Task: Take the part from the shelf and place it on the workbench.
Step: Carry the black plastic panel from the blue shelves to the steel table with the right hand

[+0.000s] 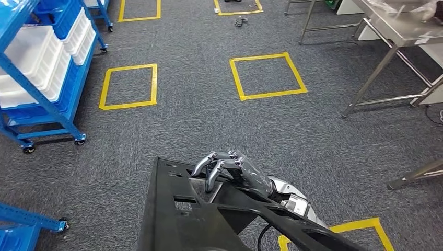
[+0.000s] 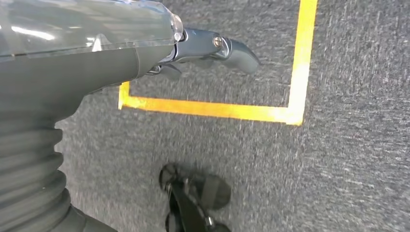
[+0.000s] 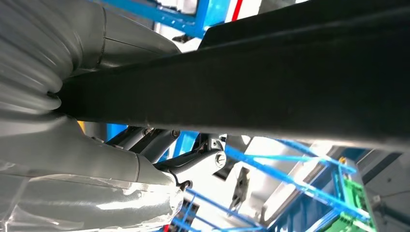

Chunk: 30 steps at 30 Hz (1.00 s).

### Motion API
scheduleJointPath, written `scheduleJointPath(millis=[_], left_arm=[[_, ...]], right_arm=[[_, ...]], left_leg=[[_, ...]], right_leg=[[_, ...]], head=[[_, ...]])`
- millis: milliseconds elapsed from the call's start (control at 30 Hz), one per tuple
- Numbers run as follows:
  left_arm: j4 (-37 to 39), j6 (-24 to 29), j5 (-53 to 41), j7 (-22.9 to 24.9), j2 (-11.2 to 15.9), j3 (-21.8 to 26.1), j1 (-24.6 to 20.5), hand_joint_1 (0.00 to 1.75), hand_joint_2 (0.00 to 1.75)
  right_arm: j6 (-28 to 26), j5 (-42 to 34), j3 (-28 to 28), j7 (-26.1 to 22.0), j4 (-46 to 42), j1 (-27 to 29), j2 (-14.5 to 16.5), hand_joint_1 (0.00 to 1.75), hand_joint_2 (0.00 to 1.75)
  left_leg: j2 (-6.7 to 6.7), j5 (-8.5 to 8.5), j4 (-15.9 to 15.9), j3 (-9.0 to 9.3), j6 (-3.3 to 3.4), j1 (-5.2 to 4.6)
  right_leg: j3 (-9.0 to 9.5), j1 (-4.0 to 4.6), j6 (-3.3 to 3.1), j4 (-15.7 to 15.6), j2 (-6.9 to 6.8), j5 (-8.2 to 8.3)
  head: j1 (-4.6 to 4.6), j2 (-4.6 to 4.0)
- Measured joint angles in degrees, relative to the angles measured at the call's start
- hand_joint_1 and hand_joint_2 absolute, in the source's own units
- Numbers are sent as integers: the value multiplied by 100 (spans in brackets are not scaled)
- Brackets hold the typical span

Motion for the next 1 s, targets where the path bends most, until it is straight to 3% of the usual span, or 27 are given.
scheduleJointPath(millis=[33,67,100,167,233,300,367,433,500,533,567,600,667,733,800,833,900,967,1000], left_arm=[[-1,12,4,0,4,15,10,0,175],[-1,16,8,0,7,33,14,0,175],[-2,13,9,-1,11,48,14,0,175],[-2,0,1,-6,21,67,18,0,175],[-2,-10,-7,-34,33,81,18,0,175],[-3,-17,-2,-80,43,104,3,0,175],[-5,-14,4,-117,49,127,-5,0,175],[-7,7,7,-134,49,156,9,0,175],[-7,40,3,-127,50,193,32,0,175],[-7,53,-3,-118,51,207,37,0,175],[-7,63,-15,-110,51,217,36,0,175],[-7,67,-34,-102,51,223,33,0,175],[-7,66,-70,-92,45,229,32,0,175],[-7,61,-103,-62,36,236,35,0,175],[-7,60,-125,-15,27,241,26,0,175],[-7,62,-128,8,23,243,17,0,175],[-8,77,-130,65,11,250,11,0,175],[-9,100,-127,122,4,265,36,0,175],[-9,111,-124,144,3,276,51,0,175]], right_arm=[[5,-3,1,12,-1,-4,0,175,175],[12,-7,3,27,-1,-9,1,175,175],[17,-12,4,46,-1,-19,3,175,175],[22,-30,7,89,-2,-52,11,175,175],[23,-65,9,145,-2,-98,21,175,175],[31,-109,9,188,6,-132,28,175,175],[39,-149,10,197,42,-179,33,175,175],[48,-195,14,199,124,-260,57,175,175],[56,-275,22,214,256,-334,89,175,175],[50,-320,28,234,339,-362,101,175,175],[30,-360,33,259,426,-389,109,175,175],[-2,-392,38,283,512,-417,117,175,175],[-81,-436,40,317,662,-481,138,175,175],[-150,-462,40,329,798,-538,169,175,175],[-196,-473,40,331,927,-561,187,175,175],[-208,-473,40,328,984,-562,192,175,175],[-210,-468,40,317,1082,-587,224,175,175],[-202,-453,40,307,1158,-613,278,175,175],[-198,-441,41,305,1185,-614,296,175,175]], left_leg=[[-8,42,105,-90,-5,1],[-17,192,0,-82,-8,5],[-53,419,-299,19,-12,13],[-281,752,-989,291,-16,41],[-459,804,-1277,407,5,45],[-393,812,-1309,414,67,28],[-275,843,-1366,438,145,27],[-141,854,-1402,454,202,17],[10,840,-1406,457,226,-1],[84,831,-1405,460,229,-7],[150,821,-1405,468,229,-11],[211,809,-1405,482,225,-15],[319,778,-1409,528,200,-30],[423,749,-1419,568,151,-42],[531,729,-1447,615,92,-46],[513,707,-1440,637,63,-39],[288,538,-1196,562,22,-23],[40,210,-521,235,-3,-5],[6,84,-160,38,-17,-1]], right_leg=[[1,-1,3,13,82,-8],[5,-7,12,32,165,-20],[10,-16,28,59,244,-38],[-7,-30,82,144,384,-89],[-61,-42,153,202,497,-111],[-97,-62,223,198,580,-96],[-162,-57,278,313,360,-172],[-418,-56,321,823,14,-450],[-772,-76,353,1499,-95,-719],[-864,-83,357,1661,-108,-731],[-850,-86,352,1617,-122,-640],[-723,-81,335,1364,-149,-469],[-315,-21,260,584,-361,-146],[-91,59,180,137,-518,-50],[-77,87,131,80,-430,-59],[-50,72,111,40,-370,-43],[18,27,59,-48,-250,-7],[49,0,19,-74,-127,1],[51,-3,10,-69,-55,-3]], head=[[-2,0],[-3,0],[-4,0],[-11,0],[-26,-1],[-38,0],[-27,0],[-8,0],[-1,-1],[1,-1],[1,-1],[1,-1],[-1,-1],[-1,0],[-2,0],[-3,0],[-4,-1],[-5,-1],[-6,-1]])
